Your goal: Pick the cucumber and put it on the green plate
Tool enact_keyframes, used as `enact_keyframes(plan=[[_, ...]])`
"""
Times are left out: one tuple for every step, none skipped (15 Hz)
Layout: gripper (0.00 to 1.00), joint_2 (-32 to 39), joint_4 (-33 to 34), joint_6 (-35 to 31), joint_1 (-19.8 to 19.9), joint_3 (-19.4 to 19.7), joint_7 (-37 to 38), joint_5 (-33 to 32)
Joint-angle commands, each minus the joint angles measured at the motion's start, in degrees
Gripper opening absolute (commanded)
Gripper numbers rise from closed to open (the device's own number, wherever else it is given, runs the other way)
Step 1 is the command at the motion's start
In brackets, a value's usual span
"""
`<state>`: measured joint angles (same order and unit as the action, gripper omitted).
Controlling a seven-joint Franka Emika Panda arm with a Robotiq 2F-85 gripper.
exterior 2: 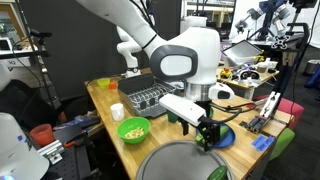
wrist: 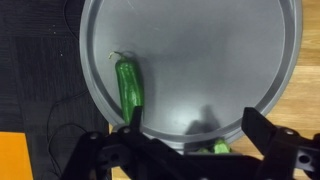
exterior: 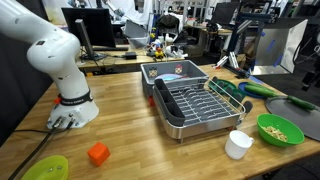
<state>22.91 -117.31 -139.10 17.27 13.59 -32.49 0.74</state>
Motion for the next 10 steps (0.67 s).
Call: enact_keyframes(plan=[[1.00,-0.2,0.0,0.1,1.7,-1.7,0.8,-1.1],[1.00,-0.2,0.0,0.1,1.7,-1.7,0.8,-1.1],[1.00,0.6,0.6,-0.3,1.3,-1.3,2.2,-2.1],[1.00,1.3,1.0,-0.9,1.4,-1.3,2.6,-2.2],[1.00,2.3,1.8,0.0,1.2,-0.8,4.3,-3.1],[1.00,3.3,2.5,0.6,1.2,-0.6,5.6,-3.7],[1.00,4.4,3.0,-0.2,1.1,-0.4,7.0,-4.5],[1.00,6.1,3.9,-1.2,1.3,-0.3,8.4,-5.0],[1.00,8.0,5.1,-2.8,1.4,0.1,10.1,-5.7],[1.00,9.6,5.9,-5.2,1.8,-0.1,10.6,-6.0]])
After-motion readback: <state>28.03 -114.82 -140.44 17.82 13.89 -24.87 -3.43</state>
